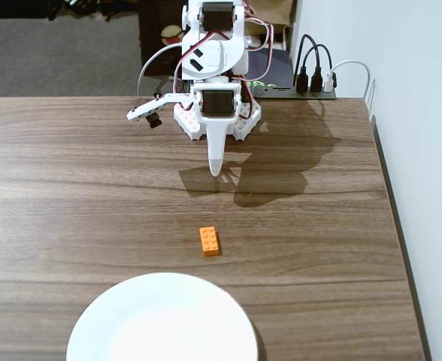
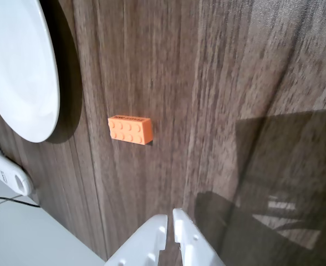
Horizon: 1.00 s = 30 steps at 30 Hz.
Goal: Grasp a lego block and put it on the plate.
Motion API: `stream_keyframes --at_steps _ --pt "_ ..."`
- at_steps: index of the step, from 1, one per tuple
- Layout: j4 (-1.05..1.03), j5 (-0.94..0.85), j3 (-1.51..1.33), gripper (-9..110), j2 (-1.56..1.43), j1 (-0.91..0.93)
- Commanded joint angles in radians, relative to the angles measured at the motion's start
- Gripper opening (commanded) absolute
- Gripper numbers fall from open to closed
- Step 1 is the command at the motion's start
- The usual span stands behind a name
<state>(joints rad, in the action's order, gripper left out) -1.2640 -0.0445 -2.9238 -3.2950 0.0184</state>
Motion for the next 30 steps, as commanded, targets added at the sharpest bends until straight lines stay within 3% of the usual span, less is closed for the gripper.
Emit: stream_keyframes --at_steps 1,30 --pt "-0.005 -0.002 0.002 1 0.005 -0.003" --pt "0.075 -0.006 0.020 1 0.114 0.048"
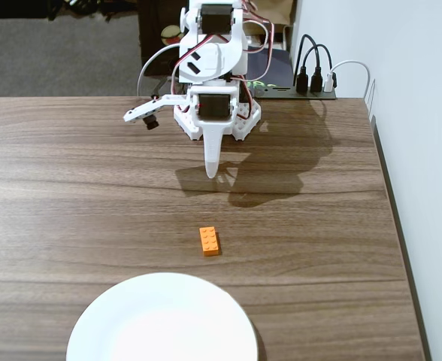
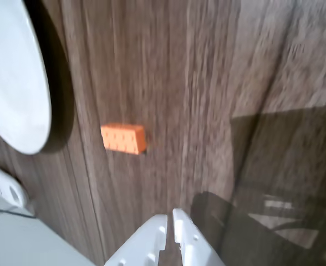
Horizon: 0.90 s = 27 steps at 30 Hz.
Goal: Grasp a lego block and put it on the plate.
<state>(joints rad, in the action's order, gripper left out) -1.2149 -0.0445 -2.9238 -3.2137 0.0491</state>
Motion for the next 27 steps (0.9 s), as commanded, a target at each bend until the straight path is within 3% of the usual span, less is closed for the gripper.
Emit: stream_keyframes --at_steps 1,15,20,23,27 --pt "0.034 -0.006 0.029 1 0.054 0.025" --pt "0.219 -0.153 0.287 1 0.560 0.132" --pt "0.247 -0.308 0.367 1 0.716 0.155" --pt "0.293 -0.529 0.397 1 0.808 0.169" --pt "0.313 -0.681 0.472 1 0.925 0.179"
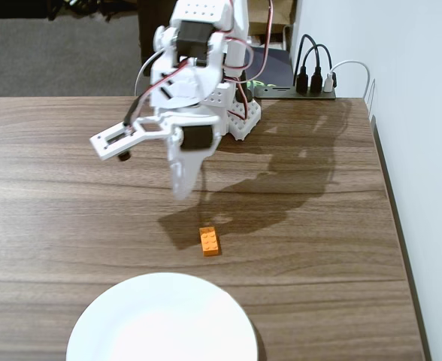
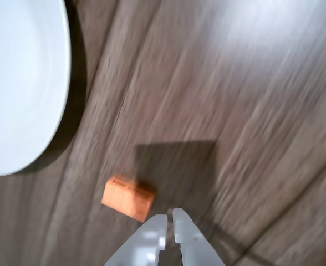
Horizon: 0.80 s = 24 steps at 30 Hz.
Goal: Grasp a lego block and put it on the plate.
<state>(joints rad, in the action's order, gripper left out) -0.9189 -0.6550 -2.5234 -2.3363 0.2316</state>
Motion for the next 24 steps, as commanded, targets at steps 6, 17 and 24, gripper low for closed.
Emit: stream_keyframes --at_steps 6,17,24 --pt "-0.025 -0.285 0.244 1 0.196 0.009" --pt "-0.249 -0.664 0.580 1 0.403 0.000" --pt "-0.348 -0.841 0.747 1 0.525 -0.021"
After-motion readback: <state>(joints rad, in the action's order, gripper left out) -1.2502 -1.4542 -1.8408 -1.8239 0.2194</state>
